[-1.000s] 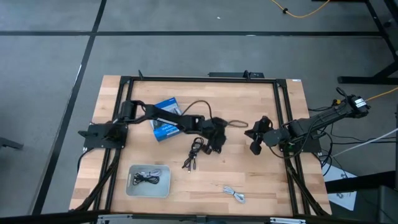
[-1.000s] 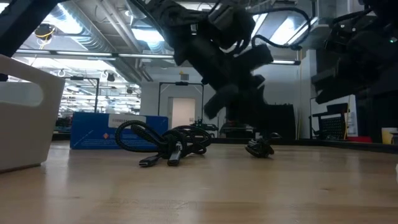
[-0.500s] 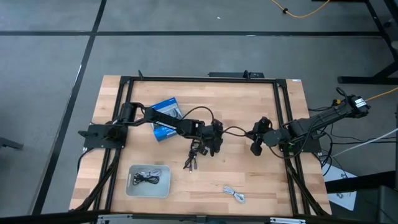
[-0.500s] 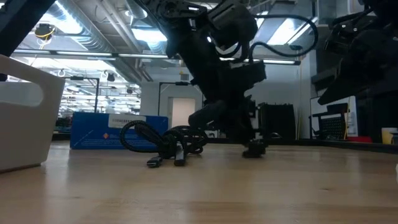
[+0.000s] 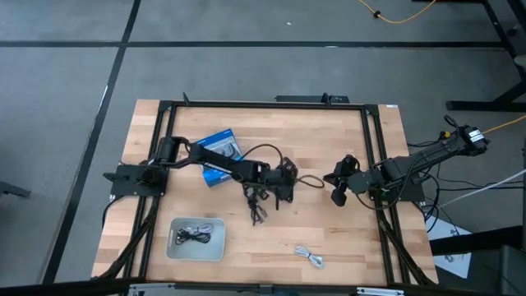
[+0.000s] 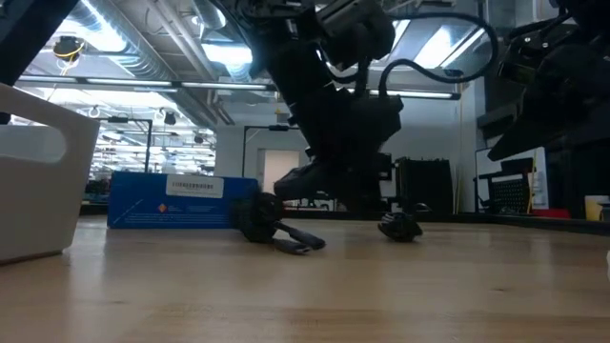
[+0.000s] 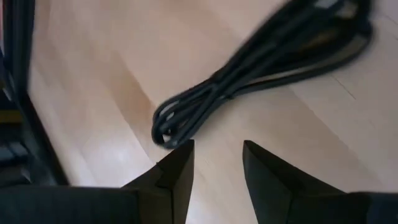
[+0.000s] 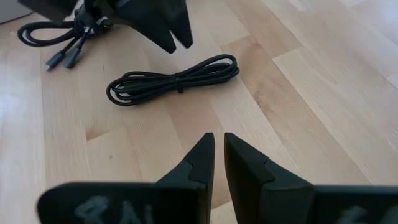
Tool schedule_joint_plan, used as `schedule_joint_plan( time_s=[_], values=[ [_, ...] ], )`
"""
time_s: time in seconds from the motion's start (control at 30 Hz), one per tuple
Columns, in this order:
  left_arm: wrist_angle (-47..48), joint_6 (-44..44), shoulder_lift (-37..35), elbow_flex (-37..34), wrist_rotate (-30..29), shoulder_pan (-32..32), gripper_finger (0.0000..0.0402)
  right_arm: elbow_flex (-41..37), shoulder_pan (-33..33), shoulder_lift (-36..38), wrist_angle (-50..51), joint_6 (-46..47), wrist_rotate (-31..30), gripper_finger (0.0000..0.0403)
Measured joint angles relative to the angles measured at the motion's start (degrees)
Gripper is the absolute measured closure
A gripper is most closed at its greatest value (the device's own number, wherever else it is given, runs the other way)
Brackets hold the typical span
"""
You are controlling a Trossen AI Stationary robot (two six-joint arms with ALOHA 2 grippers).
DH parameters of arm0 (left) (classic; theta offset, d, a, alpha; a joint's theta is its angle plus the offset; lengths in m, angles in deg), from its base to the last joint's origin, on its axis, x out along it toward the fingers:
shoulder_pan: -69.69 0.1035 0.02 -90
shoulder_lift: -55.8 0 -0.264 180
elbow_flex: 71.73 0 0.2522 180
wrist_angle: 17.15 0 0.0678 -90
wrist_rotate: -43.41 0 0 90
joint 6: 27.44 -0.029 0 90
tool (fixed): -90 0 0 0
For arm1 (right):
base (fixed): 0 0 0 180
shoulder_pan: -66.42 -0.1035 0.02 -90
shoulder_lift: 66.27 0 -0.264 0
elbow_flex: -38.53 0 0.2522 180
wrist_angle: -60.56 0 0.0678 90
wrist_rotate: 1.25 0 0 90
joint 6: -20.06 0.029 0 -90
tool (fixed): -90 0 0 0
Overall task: Pick and place USB-C Cables
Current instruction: Put the right black usb cable into the white bin
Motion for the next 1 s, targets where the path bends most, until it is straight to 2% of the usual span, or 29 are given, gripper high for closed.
schedule_joint_plan(
  time_s=[0.1, 0.17, 0.4, 0.57, 0.77, 0.87, 1.0],
  values=[
    [-0.5, -9.0, 0.0, 0.0, -0.1, -0.4, 0.0272, 0.0, 0.0, 0.0, 0.0, 0.0, 0.0, 0.0362],
    [-2.5, -10.7, 0.0, 0.0, -0.4, -0.6, 0.0272, 0.0, 0.0, 0.0, 0.0, 0.0, 0.0, 0.0362],
    [-17.8, -10.9, 0.0, 0.0, -0.8, -0.5, 0.0272, 0.0, 0.0, 0.0, 0.0, 0.0, 0.0, 0.0362],
    [-18.1, -9.5, 1.2, 0.0, 7.2, -0.1, 0.0272, 0.0, 0.0, 0.0, 0.0, 0.2, 0.1, 0.0362],
    [-19.9, -8.3, 5.0, 0.0, 7.5, 0.0, 0.0272, 0.0, 0.0, 0.0, 0.0, 1.5, 0.1, 0.0362],
    [-20.8, -8.0, 6.0, 0.0, 6.3, 0.0, 0.0272, 0.0, 0.0, 0.0, 0.0, 1.6, 0.1, 0.0362],
    [-20.2, -5.2, 6.1, 0.0, -1.1, -0.1, 0.0272, 0.0, 0.0, 0.0, 0.0, 1.9, 0.6, 0.0362]
  ],
)
